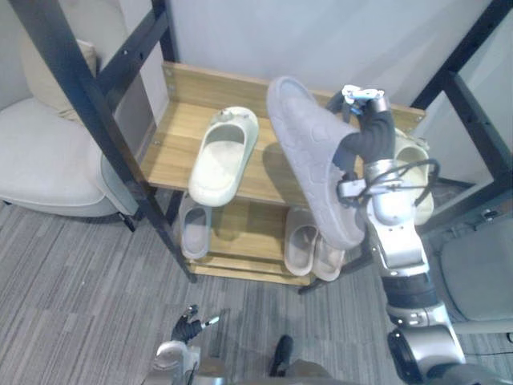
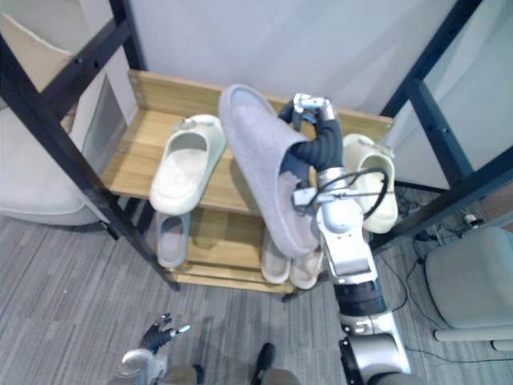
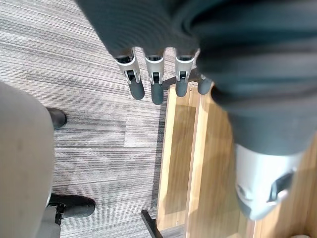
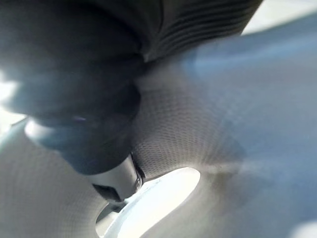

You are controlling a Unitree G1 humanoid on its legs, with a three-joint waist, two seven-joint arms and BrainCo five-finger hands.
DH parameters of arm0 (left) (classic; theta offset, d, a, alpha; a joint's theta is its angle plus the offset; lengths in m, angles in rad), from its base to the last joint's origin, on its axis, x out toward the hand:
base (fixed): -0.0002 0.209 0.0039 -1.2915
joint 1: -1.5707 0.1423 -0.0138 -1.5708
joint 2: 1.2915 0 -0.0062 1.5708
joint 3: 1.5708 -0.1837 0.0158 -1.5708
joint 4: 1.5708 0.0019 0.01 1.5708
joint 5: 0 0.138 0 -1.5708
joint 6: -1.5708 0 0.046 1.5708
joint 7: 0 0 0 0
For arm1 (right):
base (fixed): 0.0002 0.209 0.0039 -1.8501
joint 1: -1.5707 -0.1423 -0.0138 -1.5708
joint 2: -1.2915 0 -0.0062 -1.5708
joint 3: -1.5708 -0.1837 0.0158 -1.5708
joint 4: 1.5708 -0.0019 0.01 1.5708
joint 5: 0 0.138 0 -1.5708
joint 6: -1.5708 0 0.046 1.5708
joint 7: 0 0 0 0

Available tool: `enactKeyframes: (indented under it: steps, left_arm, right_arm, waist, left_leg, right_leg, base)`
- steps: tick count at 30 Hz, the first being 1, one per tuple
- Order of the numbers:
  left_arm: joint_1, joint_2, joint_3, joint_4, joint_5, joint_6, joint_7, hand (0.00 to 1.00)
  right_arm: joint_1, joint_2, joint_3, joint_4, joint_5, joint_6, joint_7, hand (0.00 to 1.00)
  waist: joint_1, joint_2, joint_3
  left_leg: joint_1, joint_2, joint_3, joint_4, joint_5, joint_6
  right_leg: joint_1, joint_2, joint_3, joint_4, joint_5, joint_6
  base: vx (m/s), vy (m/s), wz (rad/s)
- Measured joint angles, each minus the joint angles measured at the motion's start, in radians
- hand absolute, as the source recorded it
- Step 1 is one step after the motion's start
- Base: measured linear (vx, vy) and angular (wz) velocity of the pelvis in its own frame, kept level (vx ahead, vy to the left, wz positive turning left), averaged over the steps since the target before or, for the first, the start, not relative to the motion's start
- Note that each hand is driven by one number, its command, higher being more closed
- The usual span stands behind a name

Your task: Organize the slippers on the shoe rack

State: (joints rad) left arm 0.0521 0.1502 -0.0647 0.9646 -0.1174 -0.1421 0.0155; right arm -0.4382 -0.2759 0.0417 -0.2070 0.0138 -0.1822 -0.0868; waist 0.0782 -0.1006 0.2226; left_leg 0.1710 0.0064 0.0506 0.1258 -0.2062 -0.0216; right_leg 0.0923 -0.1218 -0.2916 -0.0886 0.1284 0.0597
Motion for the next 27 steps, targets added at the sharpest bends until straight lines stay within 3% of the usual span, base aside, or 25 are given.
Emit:
enactKeyframes:
  steps: [11,19,23,24,25,27]
  left_arm:
    - [0.008,-0.029,0.0,0.05,0.009,-0.004,-0.001,0.0]
    - [0.008,-0.04,-0.006,0.088,0.008,-0.009,-0.001,0.0]
    - [0.008,-0.039,-0.014,0.089,0.007,-0.016,-0.002,0.0]
    - [0.004,-0.037,-0.02,0.089,0.007,-0.021,-0.002,0.0]
    - [-0.001,-0.035,-0.028,0.089,0.006,-0.021,-0.002,0.0]
    - [-0.034,-0.026,-0.032,0.089,-0.006,-0.027,0.0,0.0]
  right_arm:
    - [0.282,0.023,0.016,-0.163,0.129,-0.044,0.113,1.0]
    - [0.456,0.017,0.178,-0.165,0.155,-0.042,0.207,1.0]
    - [0.479,0.019,0.245,-0.059,0.154,-0.034,0.231,1.0]
    - [0.479,0.017,0.259,-0.016,0.154,-0.026,0.233,1.0]
    - [0.478,0.016,0.267,0.005,0.154,-0.021,0.231,1.0]
    - [0.444,0.014,0.291,0.049,0.146,-0.014,0.227,1.0]
  waist:
    - [-0.032,0.055,-0.046]
    - [-0.039,0.072,-0.069]
    - [-0.036,0.082,-0.065]
    - [-0.036,0.077,-0.061]
    - [-0.036,0.089,-0.05]
    - [-0.023,0.091,0.0]
  left_leg:
    - [0.025,0.012,0.025,-0.017,-0.006,0.008]
    - [0.06,0.023,0.02,-0.032,0.003,-0.003]
    - [0.059,0.023,0.016,-0.029,0.007,-0.006]
    - [0.034,0.023,0.004,0.007,0.002,-0.007]
    - [0.001,0.023,-0.007,0.038,-0.007,-0.007]
    - [-0.097,0.027,-0.013,0.18,-0.05,-0.01]
  right_leg:
    - [0.014,0.013,0.03,0.0,0.0,-0.001]
    - [0.046,0.023,0.021,-0.003,0.0,-0.005]
    - [0.05,0.02,0.015,0.0,-0.002,-0.004]
    - [0.033,0.013,0.006,0.029,-0.016,-0.005]
    - [0.002,0.007,-0.003,0.072,-0.036,-0.007]
    - [-0.099,-0.021,-0.016,0.249,-0.108,-0.013]
  base:
    - [-0.08,-0.034,-0.07]
    - [-0.01,-0.012,0.02]
    - [0.0,0.004,0.05]
    - [-0.02,0.01,0.26]
    - [-0.05,0.017,0.36]
    - [-0.1,0.016,0.34]
